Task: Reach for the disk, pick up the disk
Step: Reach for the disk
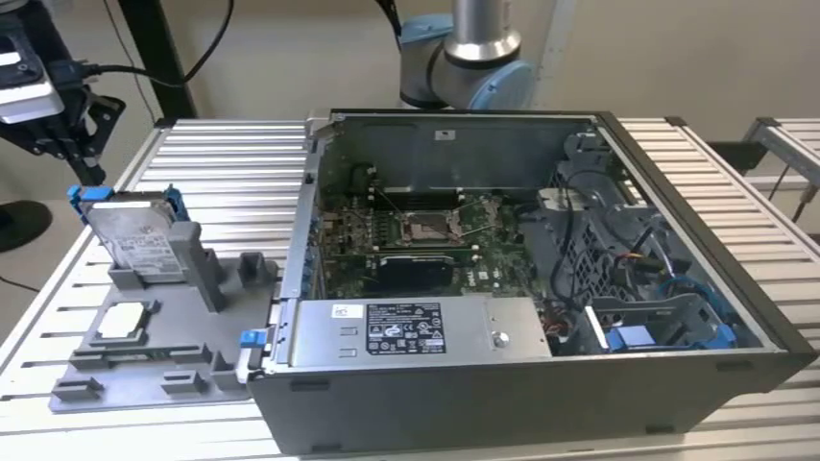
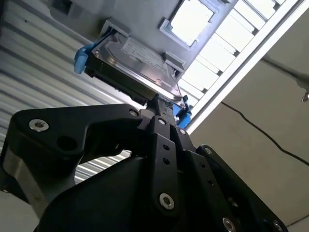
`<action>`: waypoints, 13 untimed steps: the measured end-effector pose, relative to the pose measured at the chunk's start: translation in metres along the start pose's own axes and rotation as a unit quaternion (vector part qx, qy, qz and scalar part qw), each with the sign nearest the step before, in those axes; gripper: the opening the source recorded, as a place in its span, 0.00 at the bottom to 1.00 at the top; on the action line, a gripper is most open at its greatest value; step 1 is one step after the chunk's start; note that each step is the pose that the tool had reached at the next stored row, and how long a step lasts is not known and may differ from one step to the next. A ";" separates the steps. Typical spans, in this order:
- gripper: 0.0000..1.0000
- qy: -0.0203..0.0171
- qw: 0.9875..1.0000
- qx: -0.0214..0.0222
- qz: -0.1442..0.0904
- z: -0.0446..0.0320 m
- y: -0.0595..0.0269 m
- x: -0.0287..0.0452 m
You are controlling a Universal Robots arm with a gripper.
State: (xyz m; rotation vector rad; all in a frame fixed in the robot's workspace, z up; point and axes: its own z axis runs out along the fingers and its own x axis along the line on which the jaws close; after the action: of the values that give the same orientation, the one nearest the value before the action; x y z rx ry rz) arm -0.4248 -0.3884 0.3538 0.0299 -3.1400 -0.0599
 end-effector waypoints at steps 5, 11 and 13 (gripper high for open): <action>0.00 0.000 1.000 0.000 0.000 0.0003 0.0017 0.0059; 0.00 0.000 1.000 0.000 0.000 0.0004 0.0027 0.0106; 0.00 0.000 1.000 0.000 0.000 0.0004 0.0027 0.0108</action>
State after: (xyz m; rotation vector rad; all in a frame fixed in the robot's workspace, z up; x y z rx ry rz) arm -0.4356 -0.3859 0.3535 0.0300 -3.1400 -0.0600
